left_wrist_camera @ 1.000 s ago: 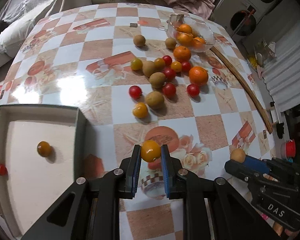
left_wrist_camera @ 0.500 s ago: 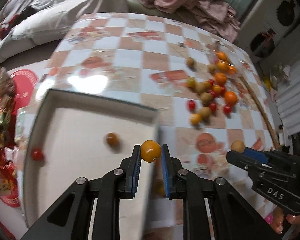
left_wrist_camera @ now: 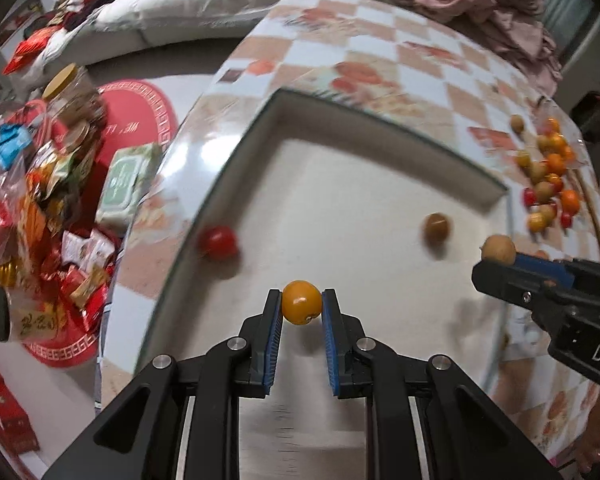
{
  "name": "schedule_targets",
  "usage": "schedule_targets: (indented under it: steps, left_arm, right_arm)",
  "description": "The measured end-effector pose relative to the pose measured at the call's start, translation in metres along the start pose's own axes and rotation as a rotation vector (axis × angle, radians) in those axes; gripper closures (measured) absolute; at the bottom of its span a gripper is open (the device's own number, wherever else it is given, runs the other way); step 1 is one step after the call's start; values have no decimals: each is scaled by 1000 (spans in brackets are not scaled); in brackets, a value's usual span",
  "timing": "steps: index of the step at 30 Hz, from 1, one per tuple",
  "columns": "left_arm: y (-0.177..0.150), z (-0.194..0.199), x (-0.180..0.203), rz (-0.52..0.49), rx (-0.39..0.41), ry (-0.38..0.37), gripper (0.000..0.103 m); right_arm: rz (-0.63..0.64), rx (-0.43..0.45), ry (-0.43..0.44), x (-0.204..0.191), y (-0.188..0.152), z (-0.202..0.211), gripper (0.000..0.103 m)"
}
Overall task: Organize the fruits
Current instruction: 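Carry both fruits into the white tray and open both tools, then withdraw both tools from the tray back over the fruit pile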
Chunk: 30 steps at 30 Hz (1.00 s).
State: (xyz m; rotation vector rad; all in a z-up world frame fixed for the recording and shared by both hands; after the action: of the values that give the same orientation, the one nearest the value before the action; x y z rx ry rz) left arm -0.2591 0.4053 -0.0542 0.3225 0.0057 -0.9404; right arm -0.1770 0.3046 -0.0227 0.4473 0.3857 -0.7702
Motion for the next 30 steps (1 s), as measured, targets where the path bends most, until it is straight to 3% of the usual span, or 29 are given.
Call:
schedule_targets:
  steps: [16,19,23,26,28,30]
  left_arm:
    - [-12,-17,-16,13,-16,23,80]
    - [-12,-16,-16,0,-11,21,80]
    - [-13,-15,-15,-12,-17,16,78]
    - [-12,-11,-19,-4,6,36,15]
    - [-9,-4,-21,-3,48,42,15]
    - [-10,-4,-18,-19,32,49,15]
  right_arm:
    - [131,-118,-39,-35,25,-68,75]
    - [141,-126,-29,-37,25,-68,67]
    - [125,-116,-15,-37,30,-66,48]
    - [109,-91,16,-40,34,-59,43]
    - [105,-69,44,-44,38,-50,37]
    - [98,-40,69,-47,42,-40,36]
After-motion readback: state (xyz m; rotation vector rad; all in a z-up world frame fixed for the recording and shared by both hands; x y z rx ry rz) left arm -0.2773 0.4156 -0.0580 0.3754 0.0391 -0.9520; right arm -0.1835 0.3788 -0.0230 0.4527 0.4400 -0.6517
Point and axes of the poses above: each gripper's, at about its wrist camera, not at the fingertips, and z roughly against the way its jaws point, x to its right, y to its top, the point moved 9 cm from there along -z, roughly the way its jaws point, and after that the axes turned 12 degrees about y, right-handed, at the moved point
